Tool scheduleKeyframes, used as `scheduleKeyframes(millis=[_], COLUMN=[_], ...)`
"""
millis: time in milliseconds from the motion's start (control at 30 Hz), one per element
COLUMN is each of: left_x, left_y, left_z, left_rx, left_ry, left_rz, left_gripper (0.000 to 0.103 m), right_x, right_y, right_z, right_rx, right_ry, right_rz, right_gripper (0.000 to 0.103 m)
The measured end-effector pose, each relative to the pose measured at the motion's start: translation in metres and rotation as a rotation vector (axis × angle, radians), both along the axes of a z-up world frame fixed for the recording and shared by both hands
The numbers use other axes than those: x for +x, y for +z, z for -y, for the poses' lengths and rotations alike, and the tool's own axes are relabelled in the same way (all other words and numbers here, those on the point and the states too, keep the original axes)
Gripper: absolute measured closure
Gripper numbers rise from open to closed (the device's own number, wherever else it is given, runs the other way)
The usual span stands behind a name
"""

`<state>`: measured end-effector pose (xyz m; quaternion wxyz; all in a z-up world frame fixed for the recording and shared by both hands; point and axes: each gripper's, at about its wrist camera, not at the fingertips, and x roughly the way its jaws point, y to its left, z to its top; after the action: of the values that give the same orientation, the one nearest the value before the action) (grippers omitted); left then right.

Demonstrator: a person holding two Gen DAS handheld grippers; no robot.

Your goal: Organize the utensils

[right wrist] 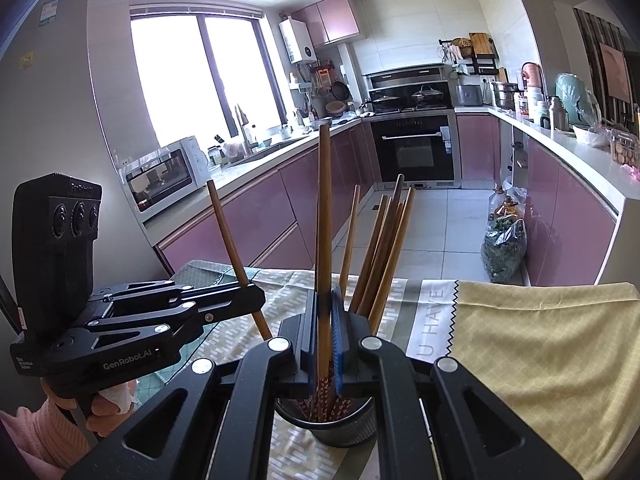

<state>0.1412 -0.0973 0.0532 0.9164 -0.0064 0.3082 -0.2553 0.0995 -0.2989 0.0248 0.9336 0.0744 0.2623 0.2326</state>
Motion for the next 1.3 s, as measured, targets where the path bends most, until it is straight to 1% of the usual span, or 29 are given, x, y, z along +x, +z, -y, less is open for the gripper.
scheduleKeyframes(millis=[33, 767, 1300], left_x=[0.002, 0.007, 0.019], left_y=[0.001, 0.001, -0.008], left_z=[0.005, 0.012, 0.019], left_rx=[0.003, 0.023, 0.039], left_ry=[-0.001, -0.028, -0.040], left_rz=[-0.001, -0.006, -0.030], left_gripper=[0.095, 0.095, 0.095], right_x=[0.002, 0.019, 0.028], right_y=[0.001, 0.002, 0.000], right_z=[-0.002, -0.011, -0.014], right_rx=[-0.001, -0.013, -0.010], right_ry=[0.001, -0.001, -0.010], right_rz=[-0.003, -0.026, -0.048], right_gripper=[0.097, 0.097, 0.097])
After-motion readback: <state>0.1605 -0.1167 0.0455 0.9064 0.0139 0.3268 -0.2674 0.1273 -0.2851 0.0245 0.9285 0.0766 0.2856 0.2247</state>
